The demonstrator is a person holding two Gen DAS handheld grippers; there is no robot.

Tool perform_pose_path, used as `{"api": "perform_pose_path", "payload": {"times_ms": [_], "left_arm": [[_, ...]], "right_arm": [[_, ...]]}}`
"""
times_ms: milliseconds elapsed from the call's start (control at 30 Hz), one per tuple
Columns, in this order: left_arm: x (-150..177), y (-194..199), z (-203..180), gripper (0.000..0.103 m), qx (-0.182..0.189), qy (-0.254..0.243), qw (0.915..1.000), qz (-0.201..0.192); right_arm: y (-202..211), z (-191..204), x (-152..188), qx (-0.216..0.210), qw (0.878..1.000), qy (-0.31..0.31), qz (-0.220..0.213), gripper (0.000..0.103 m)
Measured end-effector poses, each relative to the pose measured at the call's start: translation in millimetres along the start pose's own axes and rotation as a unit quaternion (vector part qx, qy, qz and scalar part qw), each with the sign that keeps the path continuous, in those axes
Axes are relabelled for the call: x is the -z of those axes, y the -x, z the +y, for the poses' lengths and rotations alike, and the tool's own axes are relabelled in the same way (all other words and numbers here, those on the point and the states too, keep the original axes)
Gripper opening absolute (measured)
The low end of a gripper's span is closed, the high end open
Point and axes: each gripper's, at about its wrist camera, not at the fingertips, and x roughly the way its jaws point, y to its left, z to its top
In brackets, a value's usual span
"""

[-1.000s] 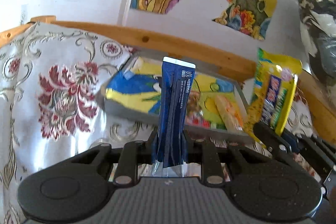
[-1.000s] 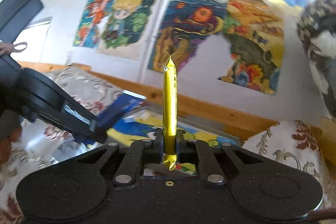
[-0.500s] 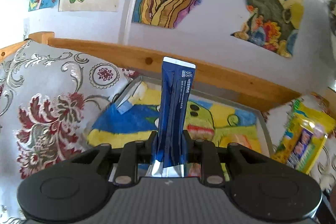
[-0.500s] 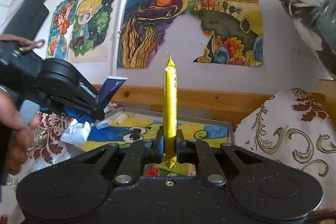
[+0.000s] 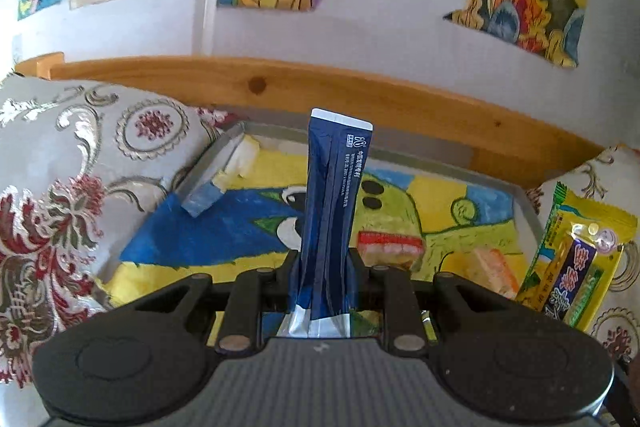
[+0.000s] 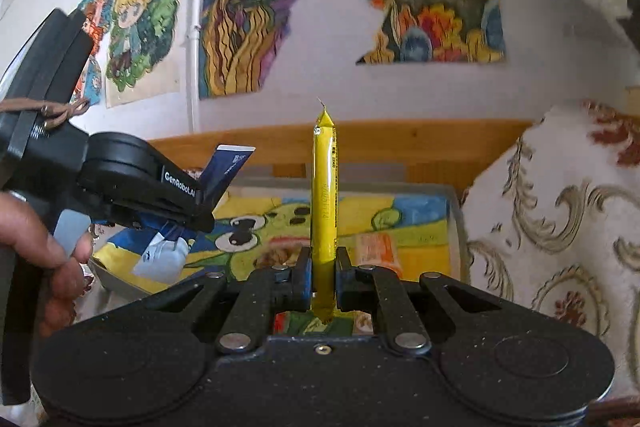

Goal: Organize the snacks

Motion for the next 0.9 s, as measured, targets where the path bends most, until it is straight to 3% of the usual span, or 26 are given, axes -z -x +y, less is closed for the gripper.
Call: {"api": "perform_pose_path", "payload": {"times_ms": [633,900], "left_arm": [[5.0,-19.6,-0.9,0.026,0.012,0.01,0.9994,0.031],[5.2,-23.7,-7.4,0.033,0.02,-0.003,0.999,0.04]], "right_arm": [[-17.4,0.0,3.0,-0.006,0.999,0.009,0.037,0.012],[-17.5,0.7,1.2,0.005,0.999,0.019,0.033,0.019]]}}
